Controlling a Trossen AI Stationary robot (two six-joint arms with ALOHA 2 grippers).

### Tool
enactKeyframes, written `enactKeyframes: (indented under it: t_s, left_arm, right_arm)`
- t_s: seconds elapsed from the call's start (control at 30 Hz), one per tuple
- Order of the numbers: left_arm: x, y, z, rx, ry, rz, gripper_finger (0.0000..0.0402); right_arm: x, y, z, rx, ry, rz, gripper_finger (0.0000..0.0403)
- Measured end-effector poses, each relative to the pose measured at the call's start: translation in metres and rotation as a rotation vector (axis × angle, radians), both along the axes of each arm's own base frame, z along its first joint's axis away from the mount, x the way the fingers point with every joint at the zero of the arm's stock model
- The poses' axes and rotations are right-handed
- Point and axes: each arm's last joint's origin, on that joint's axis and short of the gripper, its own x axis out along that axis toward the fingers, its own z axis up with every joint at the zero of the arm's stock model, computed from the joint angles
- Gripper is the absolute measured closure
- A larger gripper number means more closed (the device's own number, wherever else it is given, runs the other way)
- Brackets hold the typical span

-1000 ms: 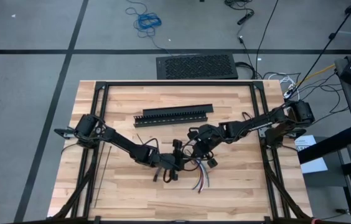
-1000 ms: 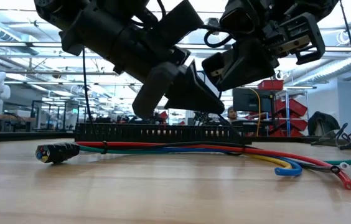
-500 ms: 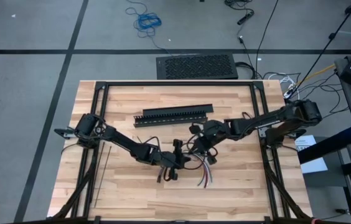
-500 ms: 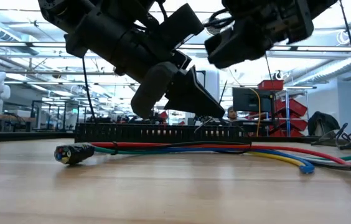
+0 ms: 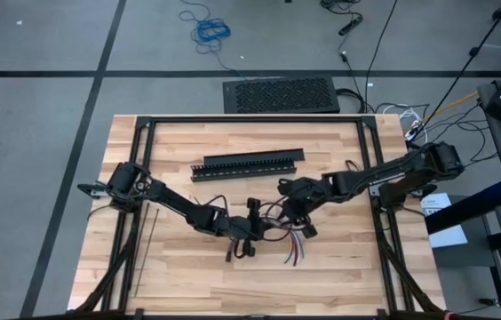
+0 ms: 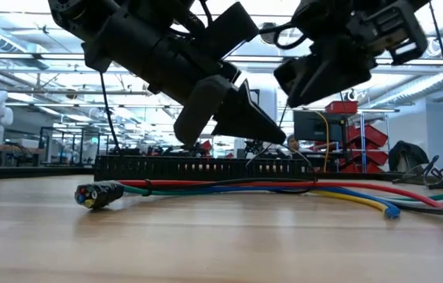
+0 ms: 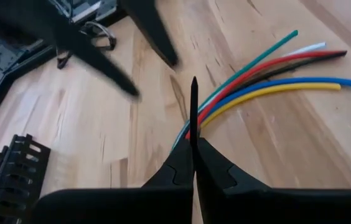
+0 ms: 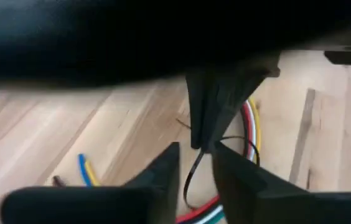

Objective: Ziptie cables
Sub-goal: Wrap the cable wire using a zip tie

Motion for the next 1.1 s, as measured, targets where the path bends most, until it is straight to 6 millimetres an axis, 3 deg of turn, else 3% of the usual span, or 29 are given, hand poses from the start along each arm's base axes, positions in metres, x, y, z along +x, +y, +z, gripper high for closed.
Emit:
enactKeyframes:
  t_s: [0.13, 0.27, 0.67, 1.1]
  left_arm:
    - [0.001, 0.000, 0.001, -0.006, -0.016, 0.000, 0.0401]
    - [0.001, 0.000, 0.002, -0.012, -0.024, 0.000, 0.0401]
    - [0.002, 0.000, 0.002, -0.060, -0.031, 0.016, 0.0401]
    - [0.002, 0.000, 0.003, -0.085, -0.042, 0.030, 0.0402]
  right_arm:
    - [0.012, 0.002, -0.010, -0.012, -0.043, 0.013, 0.0250]
    - [0.015, 0.002, -0.016, -0.030, -0.049, 0.031, 0.0234]
    - [0.014, 0.005, -0.017, -0.028, -0.049, 0.077, 0.0327]
    - [0.014, 0.015, -0.018, -0.041, -0.065, 0.124, 0.0335]
